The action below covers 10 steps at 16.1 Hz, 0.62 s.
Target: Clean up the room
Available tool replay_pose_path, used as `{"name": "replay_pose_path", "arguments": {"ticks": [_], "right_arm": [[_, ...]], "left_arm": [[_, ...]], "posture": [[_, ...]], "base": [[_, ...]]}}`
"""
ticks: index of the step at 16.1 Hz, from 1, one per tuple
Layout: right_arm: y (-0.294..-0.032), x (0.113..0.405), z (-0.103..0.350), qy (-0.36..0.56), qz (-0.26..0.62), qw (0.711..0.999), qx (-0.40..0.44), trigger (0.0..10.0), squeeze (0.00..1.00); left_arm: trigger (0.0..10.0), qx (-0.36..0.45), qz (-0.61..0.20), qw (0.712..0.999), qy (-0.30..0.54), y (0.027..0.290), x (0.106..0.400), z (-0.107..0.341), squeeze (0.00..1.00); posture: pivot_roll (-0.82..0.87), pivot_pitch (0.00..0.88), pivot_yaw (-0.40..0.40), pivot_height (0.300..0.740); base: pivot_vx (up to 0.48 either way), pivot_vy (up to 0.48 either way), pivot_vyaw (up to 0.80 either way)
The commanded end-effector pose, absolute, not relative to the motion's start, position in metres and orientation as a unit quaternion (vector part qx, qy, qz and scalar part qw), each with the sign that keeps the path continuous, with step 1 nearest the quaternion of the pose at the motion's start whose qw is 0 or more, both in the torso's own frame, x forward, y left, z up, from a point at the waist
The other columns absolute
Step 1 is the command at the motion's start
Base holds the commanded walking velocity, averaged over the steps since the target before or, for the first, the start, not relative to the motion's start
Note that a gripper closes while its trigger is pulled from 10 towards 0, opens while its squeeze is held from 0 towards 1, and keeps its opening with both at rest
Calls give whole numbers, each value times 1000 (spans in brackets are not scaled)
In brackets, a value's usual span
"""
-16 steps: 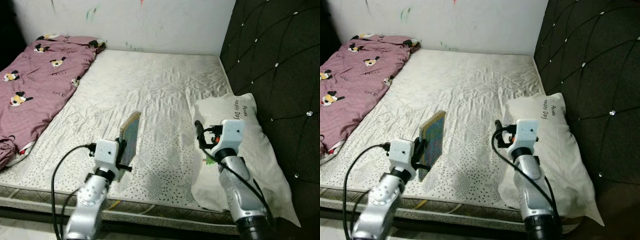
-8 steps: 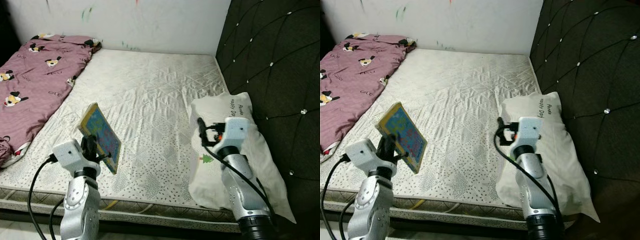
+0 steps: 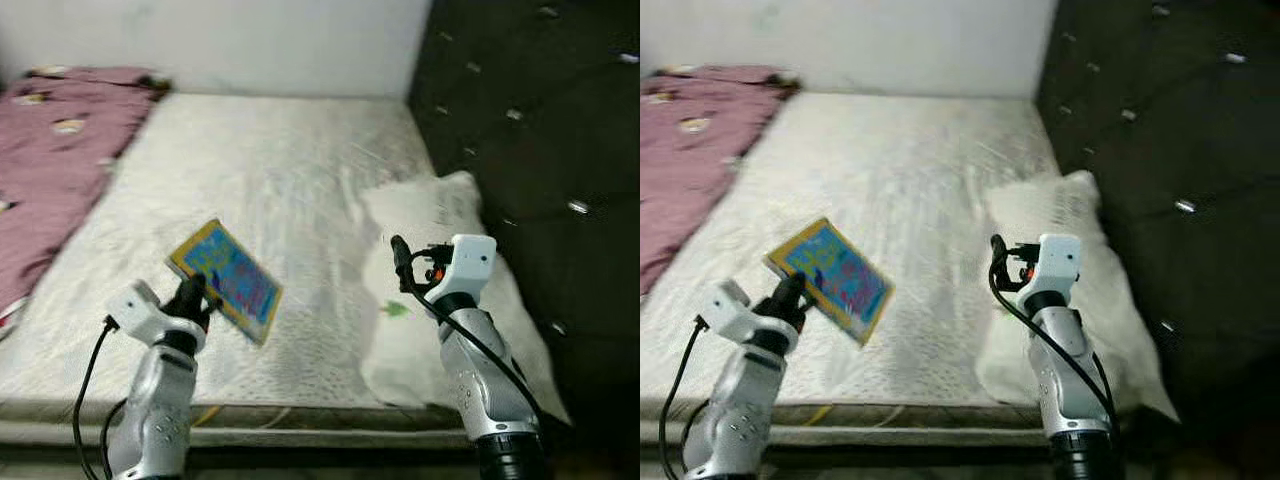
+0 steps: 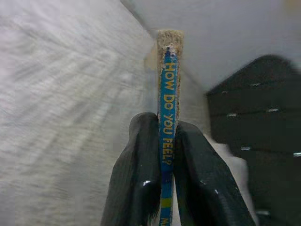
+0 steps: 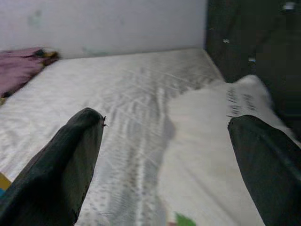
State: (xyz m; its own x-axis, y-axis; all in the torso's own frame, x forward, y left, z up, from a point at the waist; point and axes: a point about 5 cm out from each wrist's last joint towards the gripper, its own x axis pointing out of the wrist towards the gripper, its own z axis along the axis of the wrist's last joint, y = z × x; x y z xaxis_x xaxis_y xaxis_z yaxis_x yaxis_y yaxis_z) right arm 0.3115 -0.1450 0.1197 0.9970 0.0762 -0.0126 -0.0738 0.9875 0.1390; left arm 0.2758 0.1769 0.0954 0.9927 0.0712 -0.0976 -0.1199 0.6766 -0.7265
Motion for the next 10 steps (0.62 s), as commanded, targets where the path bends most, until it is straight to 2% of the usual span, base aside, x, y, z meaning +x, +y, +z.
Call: {"name": "replay_pose_path", "arguments": {"ticks": [1, 4, 7, 8, 10], "right_arm": [[-146, 311, 123, 7, 37, 997, 72, 10000, 0], [-147, 313, 124, 6, 38, 997, 69, 10000, 0], [-149, 314, 125, 5, 34, 997, 67, 10000, 0], [-150, 314, 124, 6, 31, 997, 67, 10000, 0], [-151, 312, 120, 11, 31, 998, 62, 10000, 0]], "left_arm": [[10000, -482, 18, 876, -3, 157, 280, 111, 0], [10000, -428, 39, 903, 9, 166, 281, 107, 0], [10000, -303, 15, 953, 15, 169, 281, 106, 0], [10000, -238, -1, 971, 13, 168, 277, 106, 0], [10000, -186, -14, 982, 0, 170, 272, 108, 0]], "posture": [[14, 51, -16, 740], [12, 50, -15, 740], [12, 50, -12, 740], [12, 50, -12, 740], [16, 51, -12, 740]], "base": [[0, 0, 0], [0, 0, 0], [0, 0, 0], [0, 0, 0], [0, 0, 0]]}}
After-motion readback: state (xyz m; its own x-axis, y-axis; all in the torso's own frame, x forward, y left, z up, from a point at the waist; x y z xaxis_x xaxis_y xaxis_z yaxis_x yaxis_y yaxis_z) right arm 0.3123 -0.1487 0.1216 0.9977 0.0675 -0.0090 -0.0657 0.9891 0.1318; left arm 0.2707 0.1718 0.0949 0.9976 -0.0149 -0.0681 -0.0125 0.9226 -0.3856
